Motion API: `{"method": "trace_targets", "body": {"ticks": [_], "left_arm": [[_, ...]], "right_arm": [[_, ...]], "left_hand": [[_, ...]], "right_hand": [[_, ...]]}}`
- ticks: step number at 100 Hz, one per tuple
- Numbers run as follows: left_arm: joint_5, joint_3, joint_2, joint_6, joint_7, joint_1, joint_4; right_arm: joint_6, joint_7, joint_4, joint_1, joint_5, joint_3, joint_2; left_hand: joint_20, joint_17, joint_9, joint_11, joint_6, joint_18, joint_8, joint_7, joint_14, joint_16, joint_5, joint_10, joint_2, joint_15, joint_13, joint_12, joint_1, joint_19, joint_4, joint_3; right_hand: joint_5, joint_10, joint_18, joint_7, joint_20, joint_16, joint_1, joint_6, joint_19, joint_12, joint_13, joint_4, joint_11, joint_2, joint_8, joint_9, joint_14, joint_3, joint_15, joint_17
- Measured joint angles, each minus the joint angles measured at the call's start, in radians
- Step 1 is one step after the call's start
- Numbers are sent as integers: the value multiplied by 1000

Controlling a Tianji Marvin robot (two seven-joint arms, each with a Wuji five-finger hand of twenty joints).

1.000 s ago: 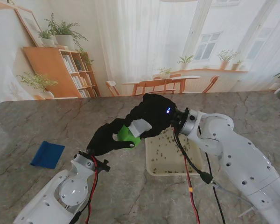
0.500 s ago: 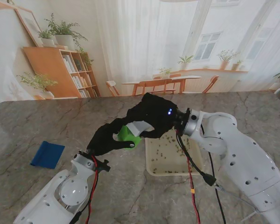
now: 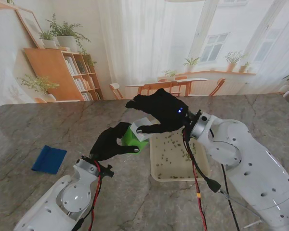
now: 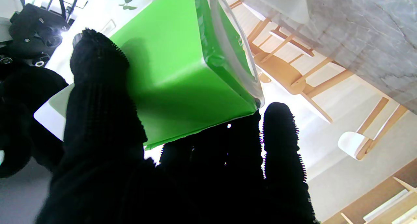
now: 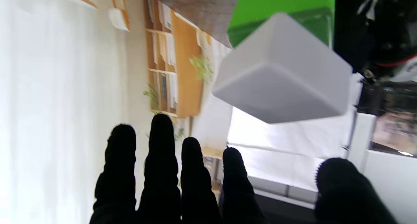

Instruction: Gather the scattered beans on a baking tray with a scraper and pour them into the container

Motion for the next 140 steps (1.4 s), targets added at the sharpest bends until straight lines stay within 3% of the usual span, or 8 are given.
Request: {"method": "trace_targets", "body": {"ticks": [14,32,54,69,91,100,119,140], "left_arm": [[1,0,0,0,0,0,0],[1,1,0,0,0,0,0],[0,1,0,0,0,0,0],[1,0,0,-1,2,0,0],[1,-1,0,-1,3,2,1],[1,0,0,-1,3,3,1],[1,2,0,-1,2,3,0],[-1,-1,-1,-1,3,0,0]], "right_arm": [[74,78,-51,-31,-8,4,0],[144,170,-67,-36,100,-21,0],[139,205,-70,-18,92,-50,2],[127,217,-80,-8,35,-61,6],[91,193,-66,8,40,-68,8],[48,194,-58,17,40,-63,8],[-77,106,-13,53,-39,-62,8],[-144,20,71,120,-35,-96,8]], "left_hand": [[0,0,0,0,0,0,0,0,0,0,0,0,0,0,0,0,0,0,0,0],[0,0,0,0,0,0,0,0,0,0,0,0,0,0,0,0,0,0,0,0],[0,0,0,0,0,0,0,0,0,0,0,0,0,0,0,0,0,-1,0,0],[0,0,0,0,0,0,4,0,0,0,0,0,0,0,0,0,0,-1,0,0],[0,0,0,0,0,0,7,0,0,0,0,0,-1,0,0,0,0,-1,0,0],[0,0,0,0,-9,0,8,0,0,0,0,-3,-5,0,0,0,0,-1,0,0],[0,0,0,0,-10,0,8,0,0,0,0,-3,-5,0,0,0,0,-1,0,0],[0,0,0,0,-8,0,8,0,0,0,0,-3,-2,0,0,1,0,-1,0,0]], "right_hand": [[88,-13,12,38,191,127,-13,-8,130,30,143,0,3,44,0,128,-30,-21,199,178],[121,-14,18,66,278,169,-22,-15,285,64,247,10,29,49,-9,219,-28,-21,310,333],[121,-31,-25,77,257,158,-65,-27,338,87,313,10,30,-107,-9,243,-38,110,322,444],[147,-74,-116,115,181,118,90,-54,307,112,352,10,78,-269,-7,270,-94,174,297,518],[235,-130,-192,202,89,41,268,-106,180,145,396,9,128,-432,37,339,-106,105,221,603],[255,-148,-194,249,76,23,266,-139,117,145,396,2,128,-518,44,333,-92,233,163,604],[270,-219,-205,345,33,16,290,-250,27,189,395,-142,139,-675,66,313,-92,391,51,604],[270,-307,-254,531,17,16,317,-352,13,201,427,-202,139,-750,51,342,-139,401,-40,642]]}}
